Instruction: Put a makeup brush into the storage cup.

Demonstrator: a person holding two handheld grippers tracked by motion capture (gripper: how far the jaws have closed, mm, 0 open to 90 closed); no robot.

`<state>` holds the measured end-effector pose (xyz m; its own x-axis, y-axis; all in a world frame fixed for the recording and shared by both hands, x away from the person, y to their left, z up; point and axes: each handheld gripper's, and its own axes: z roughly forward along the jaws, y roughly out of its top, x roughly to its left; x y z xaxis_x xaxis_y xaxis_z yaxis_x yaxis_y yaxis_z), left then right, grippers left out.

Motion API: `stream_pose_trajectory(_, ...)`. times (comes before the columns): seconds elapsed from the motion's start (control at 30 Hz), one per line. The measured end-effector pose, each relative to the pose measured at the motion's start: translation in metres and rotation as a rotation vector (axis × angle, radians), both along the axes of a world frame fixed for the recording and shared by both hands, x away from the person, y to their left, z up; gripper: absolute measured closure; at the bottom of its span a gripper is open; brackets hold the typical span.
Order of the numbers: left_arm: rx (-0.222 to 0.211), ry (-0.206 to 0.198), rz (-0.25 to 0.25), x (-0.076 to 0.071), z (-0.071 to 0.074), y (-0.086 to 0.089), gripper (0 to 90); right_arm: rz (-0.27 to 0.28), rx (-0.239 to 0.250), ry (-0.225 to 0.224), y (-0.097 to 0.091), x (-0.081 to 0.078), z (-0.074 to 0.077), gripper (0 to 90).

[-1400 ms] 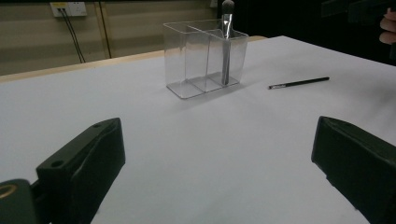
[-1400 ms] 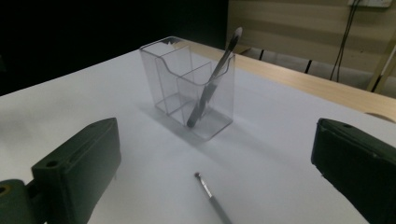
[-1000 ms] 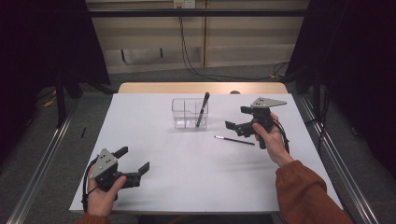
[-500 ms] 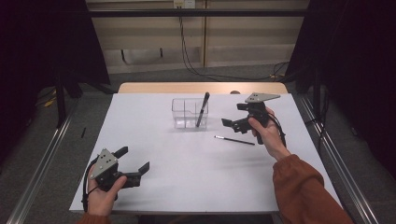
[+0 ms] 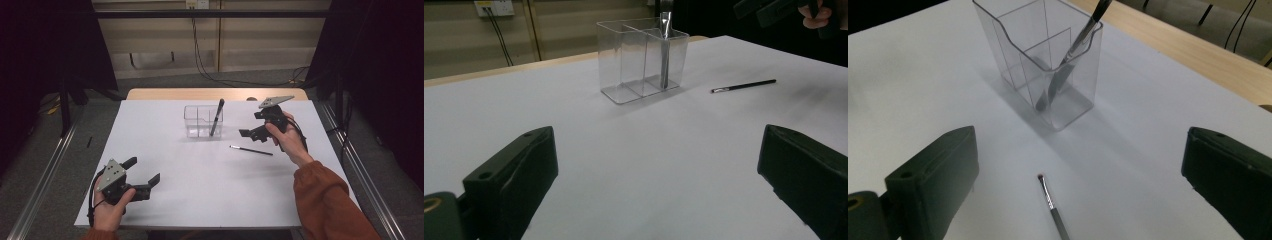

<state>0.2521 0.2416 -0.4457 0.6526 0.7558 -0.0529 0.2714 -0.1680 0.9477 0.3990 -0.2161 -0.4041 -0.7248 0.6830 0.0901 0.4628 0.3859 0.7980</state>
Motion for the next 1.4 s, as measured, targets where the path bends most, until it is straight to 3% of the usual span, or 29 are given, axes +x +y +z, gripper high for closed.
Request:
stream_pose_trajectory(0.27,-0.002,-0.004,0.003,-0.001,0.001,0.001,2.8,0.060,-0.099,0.050,0.008,0.007,0.001,3.0)
stream_pose_trajectory(0.53,-0.008,-0.002,0.012,-0.001,0.001,0.003,2.8,0.132,-0.179,0.136,0.015,0.012,0.001,3.7)
stream_pose_trajectory(0.8,-0.007,-0.003,0.017,-0.002,0.001,0.003,2.8,0.195,-0.295,0.228,0.019,0.019,-0.007,4.7)
stream_pose_trajectory(1.13,-0.010,0.000,0.019,-0.002,0.001,0.004,2.8,0.249,-0.390,0.292,0.028,0.023,-0.021,4.8)
stream_pose_trajectory(1.23,-0.009,0.000,0.019,-0.002,0.001,0.003,2.8,0.258,-0.431,0.302,0.031,0.026,-0.026,7.5)
stream_pose_trajectory(1.3,-0.009,-0.001,0.020,-0.002,0.001,0.004,2.8,0.265,-0.455,0.305,0.032,0.027,-0.028,18.5)
stream_pose_trajectory(1.33,-0.007,-0.001,0.019,-0.002,0.001,0.004,2.8,0.288,-0.452,0.317,0.033,0.028,-0.029,19.9)
stream_pose_trajectory(1.4,-0.007,0.000,0.023,-0.002,0.001,0.004,2.8,0.282,-0.481,0.314,0.036,0.029,-0.031,20.8)
